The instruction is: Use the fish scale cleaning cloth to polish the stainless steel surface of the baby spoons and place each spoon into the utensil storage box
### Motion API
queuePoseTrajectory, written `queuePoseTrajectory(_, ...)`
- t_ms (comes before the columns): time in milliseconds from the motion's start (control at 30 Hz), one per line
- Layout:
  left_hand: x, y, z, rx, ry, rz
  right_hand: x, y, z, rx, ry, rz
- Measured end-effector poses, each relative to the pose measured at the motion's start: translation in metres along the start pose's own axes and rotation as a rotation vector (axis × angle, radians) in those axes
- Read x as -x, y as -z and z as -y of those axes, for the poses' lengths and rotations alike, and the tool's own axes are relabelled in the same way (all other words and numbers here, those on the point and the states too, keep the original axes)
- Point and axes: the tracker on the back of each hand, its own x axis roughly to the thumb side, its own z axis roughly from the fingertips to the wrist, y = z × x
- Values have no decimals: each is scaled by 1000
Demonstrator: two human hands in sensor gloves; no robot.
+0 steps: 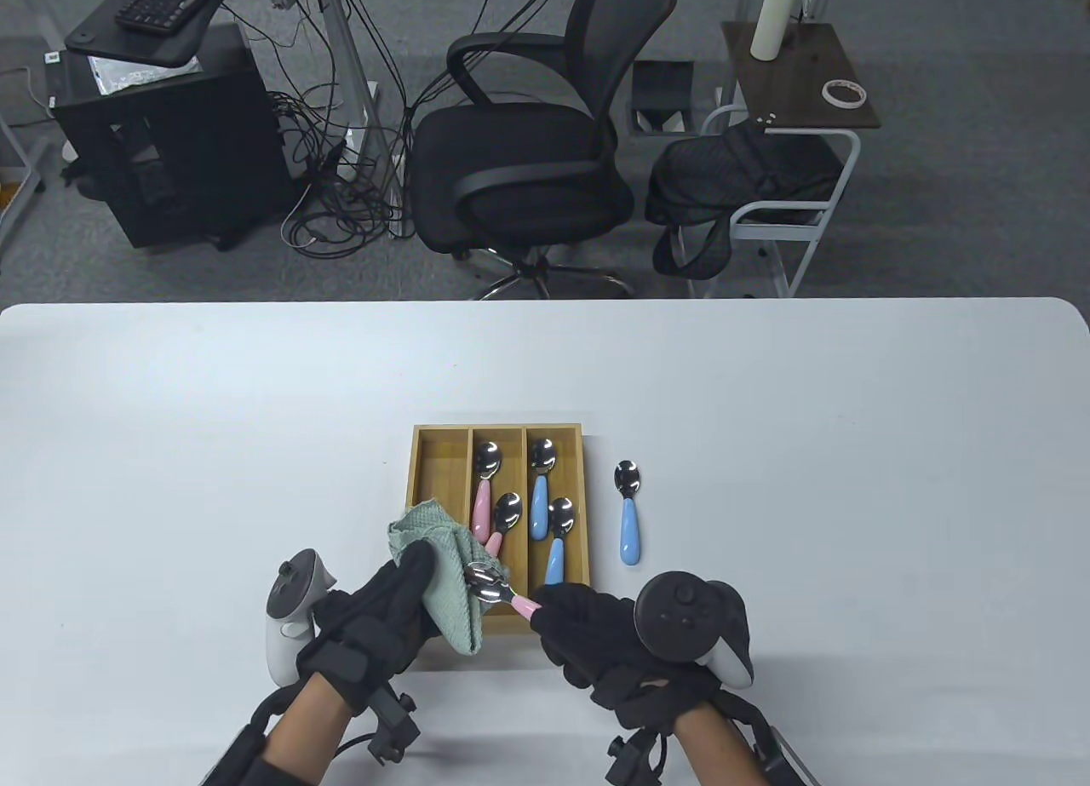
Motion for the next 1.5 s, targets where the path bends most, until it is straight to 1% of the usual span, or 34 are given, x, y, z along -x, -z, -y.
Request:
queuePoseTrajectory(100,0,0,1,7,-2,7,1,-4,3,18,-38,-20)
queuePoseTrajectory(167,0,1,2,22,-3,9,3,-2,0,0,-31,-19)
queuePoseTrajectory(233,1,2,4,40,3,2,3,0,-6,-52,10,-2)
queuePoseTrajectory(267,1,2,6,63,6,6,3,0,-10,-68,24,-4)
queuePoseTrajectory(333,1,3,13,90,16,-1,1,0,-14,-63,-4,13)
queuePoseTrajectory(400,0,3,22,110,97,-14,0,1,-20,-61,-29,33)
queuePoseTrajectory(433,-2,3,28,95,199,-10,-1,1,-24,-79,-18,49)
queuePoseTrajectory(467,-4,0,29,48,269,-8,-1,1,-27,-89,-10,49)
queuePoseTrajectory(500,-8,-2,30,-29,322,8,-2,0,-28,-96,-15,43)
queuePoseTrajectory(533,-11,-4,30,-68,387,24,-2,1,-30,-103,-32,44)
queuePoseTrajectory(567,-13,-6,29,-85,420,29,-2,1,-31,-109,-40,40)
queuePoseTrajectory(600,-16,-8,29,-141,458,41,-2,2,-32,-111,-57,22)
queuePoseTrajectory(633,-18,-10,28,-175,469,45,-2,2,-33,-108,-86,18)
queuePoseTrajectory(700,-21,-12,25,-232,479,39,1,2,-33,-77,-180,17)
queuePoseTrajectory(733,-20,-12,24,-223,484,27,1,2,-33,-67,-181,18)
queuePoseTrajectory(800,-16,-10,23,-174,422,6,0,2,-33,-60,-152,1)
queuePoseTrajectory(900,-11,-6,23,-76,265,-15,1,1,-30,-13,-177,4)
queuePoseTrajectory(967,-8,-4,23,-27,209,-27,3,1,-28,-9,-187,-1)
queuePoseTrajectory(1100,-4,-1,23,2,150,-60,11,3,-29,-50,-148,-25)
queuePoseTrajectory(1200,-5,-1,23,-21,191,-51,11,3,-31,-80,-151,-19)
queuePoseTrajectory(1300,-7,-4,24,-91,297,-41,9,3,-37,-113,-159,-6)
queuePoseTrajectory(1500,-12,-9,25,-197,478,-25,7,3,-41,-115,-201,5)
